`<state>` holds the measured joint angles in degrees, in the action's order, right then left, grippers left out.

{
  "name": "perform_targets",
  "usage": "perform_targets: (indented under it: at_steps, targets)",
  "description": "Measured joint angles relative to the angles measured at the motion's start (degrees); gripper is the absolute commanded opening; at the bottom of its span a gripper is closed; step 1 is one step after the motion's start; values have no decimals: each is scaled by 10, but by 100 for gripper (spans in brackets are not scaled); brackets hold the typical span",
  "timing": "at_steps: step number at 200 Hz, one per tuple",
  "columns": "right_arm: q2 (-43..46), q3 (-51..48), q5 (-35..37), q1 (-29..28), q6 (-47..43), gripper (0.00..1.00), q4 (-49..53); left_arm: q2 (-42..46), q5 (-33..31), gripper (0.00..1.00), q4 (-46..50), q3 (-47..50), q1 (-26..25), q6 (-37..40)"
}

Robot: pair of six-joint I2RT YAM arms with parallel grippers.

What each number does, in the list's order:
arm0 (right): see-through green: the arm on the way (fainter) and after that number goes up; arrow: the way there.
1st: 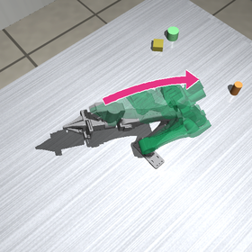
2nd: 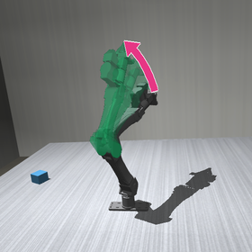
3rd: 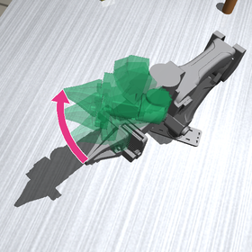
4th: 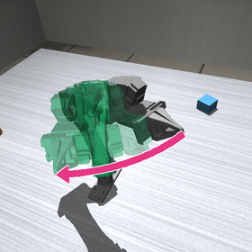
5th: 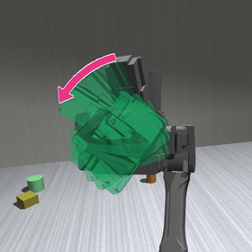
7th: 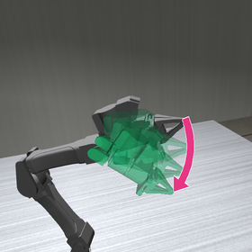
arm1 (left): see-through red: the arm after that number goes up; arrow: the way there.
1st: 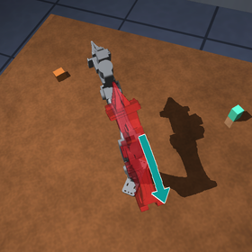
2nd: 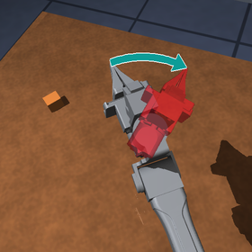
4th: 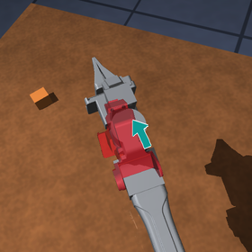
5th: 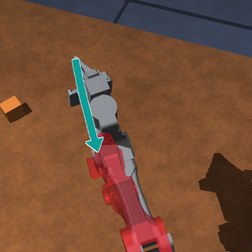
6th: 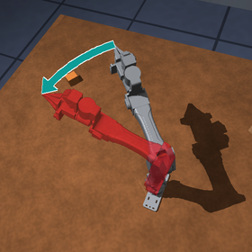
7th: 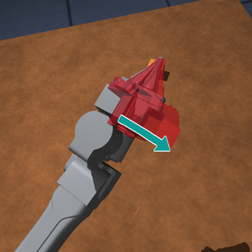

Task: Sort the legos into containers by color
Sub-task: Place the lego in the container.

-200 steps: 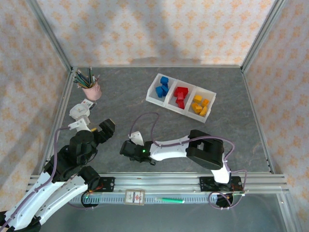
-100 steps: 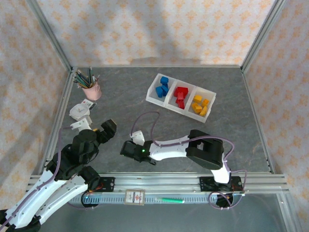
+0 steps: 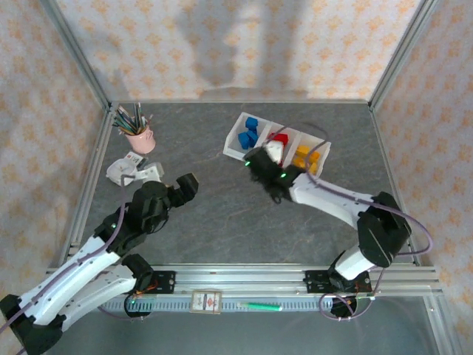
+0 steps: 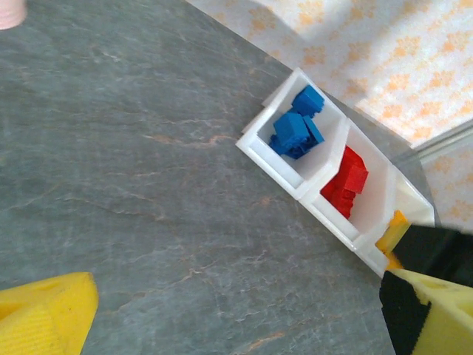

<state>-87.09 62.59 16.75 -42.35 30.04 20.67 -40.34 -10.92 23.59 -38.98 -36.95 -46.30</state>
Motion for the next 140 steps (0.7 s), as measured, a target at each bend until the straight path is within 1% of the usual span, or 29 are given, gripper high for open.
perform_targets:
  at_steps: [26,43,51,66,84,91,113,120,126,140]
  targets:
    - [7,-4,-3,136,-38,35,-19,-57,25,99,-61,-3,0,16]
    - [-11,2,-4,206,-59,35,-29,-83,40,99,-95,-4,0,23]
    - [-27,9,-2,228,-69,36,-31,-95,46,99,-110,-5,0,26]
    - [-64,30,-4,254,-83,47,-34,-113,54,99,-128,-9,2,33]
    - [-94,49,-18,268,-105,51,-40,-125,61,99,-144,-14,7,40]
    - [-102,57,-24,270,-109,56,-40,-127,61,99,-151,-14,9,42]
    - [-113,88,-37,272,-120,80,-38,-127,62,99,-165,-15,18,47]
    - [-111,93,-38,272,-124,89,-40,-127,62,99,-167,-15,23,50]
    - [-106,94,-37,272,-125,99,-43,-127,60,99,-170,-15,27,56]
    - [-82,76,-32,274,-131,100,-56,-127,46,99,-172,-15,42,71]
